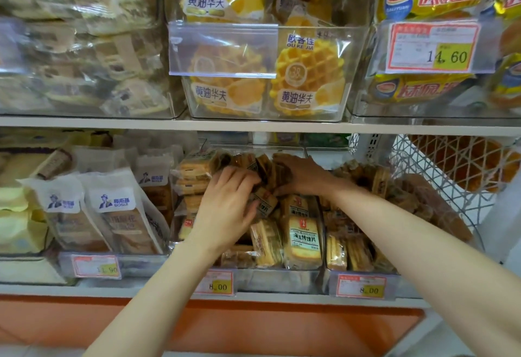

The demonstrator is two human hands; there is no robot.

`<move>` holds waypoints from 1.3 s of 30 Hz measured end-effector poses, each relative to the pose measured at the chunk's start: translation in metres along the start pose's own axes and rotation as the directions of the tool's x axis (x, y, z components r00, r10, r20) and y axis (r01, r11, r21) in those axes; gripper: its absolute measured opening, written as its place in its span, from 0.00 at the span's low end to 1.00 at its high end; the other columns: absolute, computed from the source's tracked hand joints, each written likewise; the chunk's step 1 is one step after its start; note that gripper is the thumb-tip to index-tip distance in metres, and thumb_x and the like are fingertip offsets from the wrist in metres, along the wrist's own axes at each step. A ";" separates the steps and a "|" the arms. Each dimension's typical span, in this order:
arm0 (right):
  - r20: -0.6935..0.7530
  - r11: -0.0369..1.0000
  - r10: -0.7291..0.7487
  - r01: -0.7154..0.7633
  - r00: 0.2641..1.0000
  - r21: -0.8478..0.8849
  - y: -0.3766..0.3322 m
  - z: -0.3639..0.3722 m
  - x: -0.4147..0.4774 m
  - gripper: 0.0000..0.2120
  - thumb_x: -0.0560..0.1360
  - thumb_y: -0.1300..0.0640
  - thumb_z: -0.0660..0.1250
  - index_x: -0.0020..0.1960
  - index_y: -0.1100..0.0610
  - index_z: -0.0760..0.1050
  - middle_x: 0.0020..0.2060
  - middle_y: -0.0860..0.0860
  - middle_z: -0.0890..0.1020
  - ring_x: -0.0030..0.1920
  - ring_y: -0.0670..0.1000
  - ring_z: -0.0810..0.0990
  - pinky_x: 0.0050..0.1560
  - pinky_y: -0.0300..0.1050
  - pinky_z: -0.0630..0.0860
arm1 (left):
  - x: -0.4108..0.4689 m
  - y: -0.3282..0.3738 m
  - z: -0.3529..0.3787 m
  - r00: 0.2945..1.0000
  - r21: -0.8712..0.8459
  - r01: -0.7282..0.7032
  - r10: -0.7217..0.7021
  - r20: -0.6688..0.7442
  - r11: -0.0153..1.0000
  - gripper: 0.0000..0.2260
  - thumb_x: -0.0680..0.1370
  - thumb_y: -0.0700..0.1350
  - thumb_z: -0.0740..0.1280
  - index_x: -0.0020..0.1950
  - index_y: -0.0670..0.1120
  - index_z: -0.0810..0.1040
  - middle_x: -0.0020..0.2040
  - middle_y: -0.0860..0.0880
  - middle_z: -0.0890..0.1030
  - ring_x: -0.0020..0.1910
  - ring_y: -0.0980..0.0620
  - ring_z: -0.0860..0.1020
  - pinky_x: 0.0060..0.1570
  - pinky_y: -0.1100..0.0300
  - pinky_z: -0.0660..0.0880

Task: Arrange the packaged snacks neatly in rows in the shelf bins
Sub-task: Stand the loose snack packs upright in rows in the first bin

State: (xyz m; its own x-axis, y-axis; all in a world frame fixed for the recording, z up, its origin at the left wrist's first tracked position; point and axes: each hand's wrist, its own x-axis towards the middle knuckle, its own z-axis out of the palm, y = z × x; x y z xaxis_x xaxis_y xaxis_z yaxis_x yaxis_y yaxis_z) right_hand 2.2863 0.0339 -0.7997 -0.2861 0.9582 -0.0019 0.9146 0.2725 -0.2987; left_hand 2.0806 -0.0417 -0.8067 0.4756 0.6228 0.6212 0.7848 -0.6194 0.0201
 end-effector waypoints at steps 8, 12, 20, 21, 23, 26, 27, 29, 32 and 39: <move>-0.120 0.999 0.023 -0.027 0.993 -0.036 -0.002 0.001 0.003 0.45 0.64 0.42 0.73 0.74 0.42 0.53 0.72 0.55 0.64 0.71 0.57 0.62 0.71 0.58 0.54 | -0.006 -0.014 0.010 0.985 0.031 0.027 -0.032 0.168 0.999 0.20 0.65 0.48 0.75 0.55 0.45 0.78 0.52 0.47 0.80 0.53 0.44 0.78 0.55 0.49 0.72; -0.228 0.935 0.035 0.049 0.973 0.351 -0.008 -0.017 -0.034 0.41 0.67 0.55 0.75 0.73 0.44 0.56 0.66 0.50 0.63 0.67 0.51 0.63 0.63 0.44 0.63 | -0.004 -0.004 0.007 0.991 -0.032 0.057 -0.052 0.126 0.998 0.22 0.65 0.47 0.75 0.57 0.42 0.77 0.54 0.44 0.79 0.55 0.42 0.76 0.55 0.48 0.71; -0.205 0.683 0.052 0.115 0.977 0.722 -0.017 -0.018 -0.093 0.35 0.62 0.51 0.77 0.64 0.46 0.64 0.60 0.44 0.73 0.61 0.47 0.74 0.61 0.41 0.70 | 0.005 0.026 0.002 0.968 -0.257 0.231 -0.195 0.159 0.938 0.36 0.71 0.55 0.71 0.72 0.42 0.61 0.66 0.43 0.69 0.67 0.44 0.64 0.65 0.54 0.61; -0.178 0.722 0.032 0.101 0.984 0.685 -0.018 -0.016 -0.098 0.35 0.62 0.50 0.77 0.63 0.46 0.64 0.59 0.43 0.72 0.61 0.45 0.73 0.59 0.38 0.70 | 0.004 0.026 0.002 0.965 -0.258 0.232 -0.188 0.183 0.938 0.38 0.70 0.56 0.71 0.73 0.42 0.60 0.67 0.44 0.68 0.67 0.45 0.63 0.66 0.55 0.60; -0.135 0.841 -0.004 0.076 0.991 0.536 -0.018 -0.009 -0.104 0.34 0.63 0.50 0.78 0.62 0.44 0.63 0.61 0.43 0.71 0.62 0.46 0.71 0.61 0.42 0.70 | 0.000 0.025 0.004 0.958 -0.206 0.184 -0.128 0.258 0.961 0.40 0.69 0.58 0.71 0.73 0.44 0.59 0.69 0.44 0.68 0.69 0.46 0.62 0.68 0.55 0.56; -0.053 0.979 -0.018 0.028 0.998 0.202 -0.011 0.005 -0.110 0.36 0.61 0.41 0.76 0.61 0.38 0.59 0.63 0.44 0.69 0.67 0.51 0.66 0.66 0.52 0.67 | -0.009 0.022 0.007 0.950 -0.161 0.070 -0.016 0.313 0.984 0.40 0.67 0.67 0.65 0.72 0.47 0.63 0.68 0.47 0.69 0.71 0.47 0.60 0.71 0.54 0.44; -0.024 0.985 -0.011 0.015 1.000 0.172 -0.009 0.007 -0.111 0.36 0.61 0.39 0.75 0.61 0.37 0.58 0.65 0.44 0.68 0.68 0.52 0.64 0.67 0.54 0.67 | -0.011 0.021 0.007 0.952 -0.157 0.043 0.008 0.306 0.987 0.40 0.66 0.70 0.60 0.71 0.47 0.65 0.67 0.47 0.71 0.71 0.47 0.61 0.71 0.53 0.43; 0.000 0.978 -0.003 0.003 1.000 0.207 -0.006 0.006 -0.113 0.37 0.61 0.38 0.75 0.63 0.37 0.58 0.68 0.45 0.65 0.70 0.51 0.62 0.68 0.54 0.65 | -0.013 0.019 0.007 0.954 -0.143 0.013 0.031 0.297 0.990 0.41 0.64 0.72 0.53 0.70 0.49 0.67 0.66 0.48 0.73 0.70 0.48 0.62 0.72 0.50 0.43; -0.022 0.979 -0.036 0.040 0.999 0.202 -0.012 0.002 -0.115 0.38 0.63 0.40 0.75 0.68 0.42 0.62 0.71 0.47 0.62 0.72 0.48 0.59 0.70 0.51 0.61 | -0.016 0.016 0.007 0.965 -0.154 -0.019 0.059 0.257 0.988 0.40 0.65 0.71 0.55 0.68 0.47 0.70 0.65 0.48 0.74 0.70 0.48 0.63 0.72 0.47 0.47; -0.066 0.952 -0.098 0.113 0.993 0.285 -0.027 0.006 -0.114 0.42 0.60 0.41 0.78 0.67 0.44 0.61 0.68 0.44 0.70 0.68 0.41 0.67 0.66 0.43 0.68 | -0.022 0.007 0.002 0.966 -0.137 -0.116 0.144 0.215 0.984 0.32 0.64 0.65 0.62 0.61 0.47 0.72 0.55 0.47 0.79 0.61 0.50 0.65 0.67 0.49 0.50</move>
State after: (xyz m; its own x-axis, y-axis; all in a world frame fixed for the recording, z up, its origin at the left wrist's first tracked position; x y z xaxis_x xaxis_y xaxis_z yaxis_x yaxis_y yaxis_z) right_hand 2.2923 -0.0835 -0.7971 -0.3548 0.9306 0.0906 0.7570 0.3427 -0.5563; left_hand 2.0766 -0.0590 -0.8218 0.6575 0.6153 0.4348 0.6627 -0.7469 0.0547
